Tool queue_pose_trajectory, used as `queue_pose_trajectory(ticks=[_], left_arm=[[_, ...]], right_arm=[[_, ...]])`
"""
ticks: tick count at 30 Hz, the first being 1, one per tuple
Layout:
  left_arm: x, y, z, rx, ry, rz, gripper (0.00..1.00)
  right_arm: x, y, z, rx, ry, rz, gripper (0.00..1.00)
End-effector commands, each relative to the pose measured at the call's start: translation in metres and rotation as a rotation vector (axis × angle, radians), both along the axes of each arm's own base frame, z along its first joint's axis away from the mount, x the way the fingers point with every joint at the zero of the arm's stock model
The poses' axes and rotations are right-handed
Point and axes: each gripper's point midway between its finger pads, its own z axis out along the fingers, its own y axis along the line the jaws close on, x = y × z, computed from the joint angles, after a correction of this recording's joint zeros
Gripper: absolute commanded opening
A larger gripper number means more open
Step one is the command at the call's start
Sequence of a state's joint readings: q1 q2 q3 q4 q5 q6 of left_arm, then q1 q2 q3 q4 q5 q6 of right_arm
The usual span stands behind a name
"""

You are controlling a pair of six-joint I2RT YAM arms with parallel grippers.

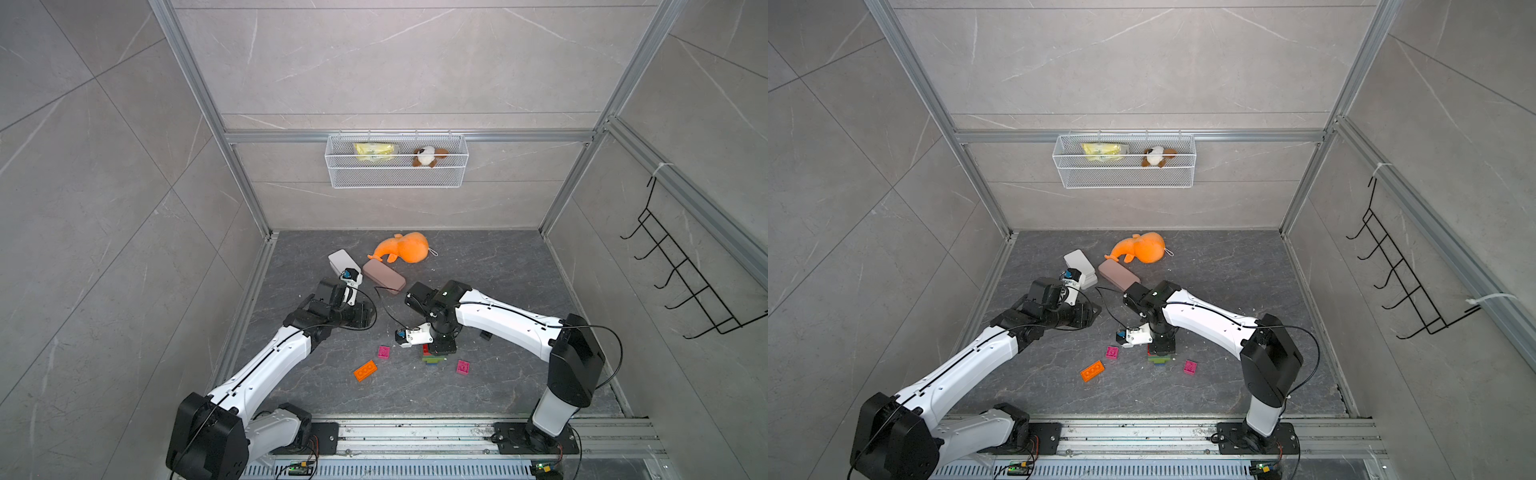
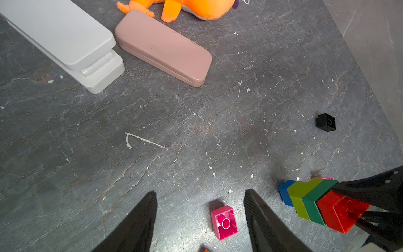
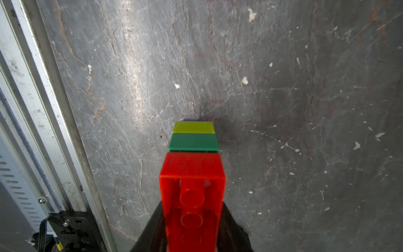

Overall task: Assemble a carrot with lego
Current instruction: Assemble the lego brick with the lego brick.

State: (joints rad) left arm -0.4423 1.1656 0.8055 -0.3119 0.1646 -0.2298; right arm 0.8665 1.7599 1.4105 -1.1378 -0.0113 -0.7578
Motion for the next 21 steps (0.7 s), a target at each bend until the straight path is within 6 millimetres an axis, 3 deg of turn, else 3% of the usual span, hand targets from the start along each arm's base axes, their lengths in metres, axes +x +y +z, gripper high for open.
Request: queue_pose_trajectory(ticks=[1, 8, 13, 21], left_arm=[[0.0, -0.001, 0.003, -0.005, -0.022, -0.022, 0.67], [-0.001, -0.002, 0.004, -0.011, -0.02, -0.027, 0.67], [0.0, -0.002, 0.006, -0.013, -0.026, -0.025, 0.67], [0.002, 0.0, 0.009, -0.007, -0.04, -0.009, 0.68]], right_arm=[[-0.017, -0.008, -0.032, -0.064, 0.094, -0.019, 0.09], [-0.023, -0.014, -0.054, -0.093, 0.128, -0.051, 0.09], [-0.018, -0.014, -0.068, -0.143, 0.13, -0.064, 0.09], [0.021, 0.016, -0.04, -0.006, -0.009, -0.069, 0.09]])
